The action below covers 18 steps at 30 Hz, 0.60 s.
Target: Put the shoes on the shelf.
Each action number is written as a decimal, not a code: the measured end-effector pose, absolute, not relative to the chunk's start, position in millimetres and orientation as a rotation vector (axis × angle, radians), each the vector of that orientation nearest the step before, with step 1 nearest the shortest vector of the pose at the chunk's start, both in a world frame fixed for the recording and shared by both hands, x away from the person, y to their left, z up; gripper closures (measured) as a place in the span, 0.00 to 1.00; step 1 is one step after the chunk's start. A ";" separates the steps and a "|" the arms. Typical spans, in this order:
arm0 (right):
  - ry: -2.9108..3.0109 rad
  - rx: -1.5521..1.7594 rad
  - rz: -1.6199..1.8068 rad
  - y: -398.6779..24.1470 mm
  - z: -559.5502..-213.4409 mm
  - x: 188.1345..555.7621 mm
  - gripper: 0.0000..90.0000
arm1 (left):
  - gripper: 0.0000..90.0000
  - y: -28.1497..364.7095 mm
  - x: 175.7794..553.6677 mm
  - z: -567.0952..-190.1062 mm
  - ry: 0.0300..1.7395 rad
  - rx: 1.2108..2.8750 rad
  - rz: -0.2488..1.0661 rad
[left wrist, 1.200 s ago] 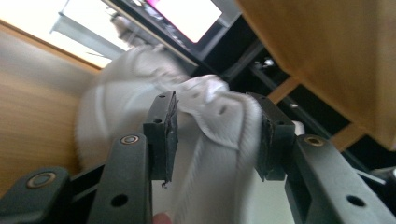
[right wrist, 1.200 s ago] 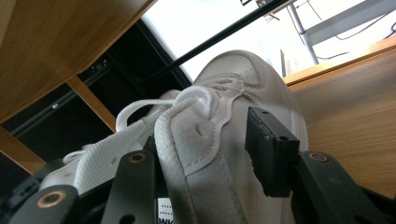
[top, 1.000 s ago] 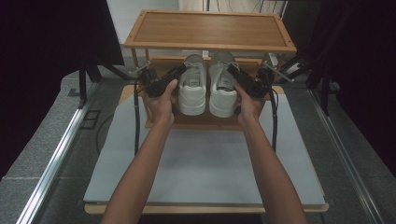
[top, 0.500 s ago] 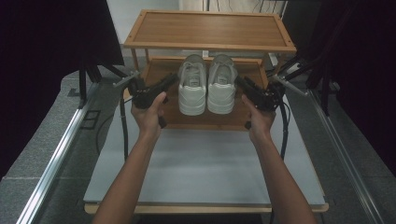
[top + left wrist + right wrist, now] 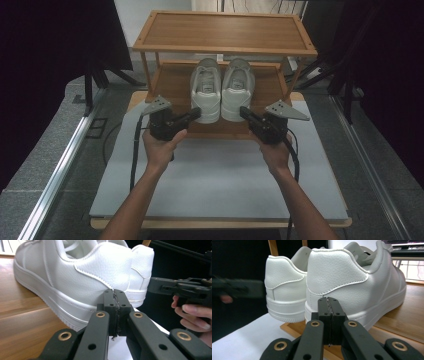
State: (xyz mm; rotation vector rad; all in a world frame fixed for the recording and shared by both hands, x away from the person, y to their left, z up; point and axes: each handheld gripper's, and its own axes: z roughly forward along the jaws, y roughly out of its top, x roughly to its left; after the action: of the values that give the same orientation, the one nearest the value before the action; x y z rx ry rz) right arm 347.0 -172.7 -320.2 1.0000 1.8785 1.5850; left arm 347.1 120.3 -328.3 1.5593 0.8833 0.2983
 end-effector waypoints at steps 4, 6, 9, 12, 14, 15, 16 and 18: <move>1.871 1.003 1.577 -172.3 -320.0 349.7 0.99 | 0.99 119.4 352.5 -330.3 0.885 1.539 0.273; 1.866 1.017 1.592 -173.3 -321.2 352.8 0.99 | 0.99 118.9 354.4 -330.4 0.892 1.535 0.273; 1.861 1.028 1.605 -173.8 -321.9 357.1 0.99 | 0.99 118.1 358.4 -329.3 0.904 1.539 0.278; 1.847 1.025 1.596 -171.8 -322.9 360.6 0.99 | 0.99 116.7 362.6 -329.2 0.918 1.535 0.299; 1.839 1.028 1.600 -170.2 -323.8 364.4 0.99 | 0.99 116.5 366.3 -329.2 0.927 1.535 0.308; 1.839 1.028 1.600 -170.2 -323.8 364.4 0.99 | 0.99 116.5 366.3 -329.2 0.927 1.535 0.308; 1.840 1.028 1.602 -169.9 -324.1 365.3 0.99 | 0.99 116.5 368.2 -329.6 0.932 1.531 0.308; 1.839 1.037 1.621 -170.6 -324.7 367.4 0.97 | 0.99 116.9 370.6 -330.2 0.931 1.527 0.300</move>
State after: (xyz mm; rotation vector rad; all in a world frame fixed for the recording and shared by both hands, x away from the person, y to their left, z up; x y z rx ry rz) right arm 367.4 -170.6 -324.7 1.0370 1.8385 1.6212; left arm 370.6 116.9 -330.2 1.5268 0.9312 0.3004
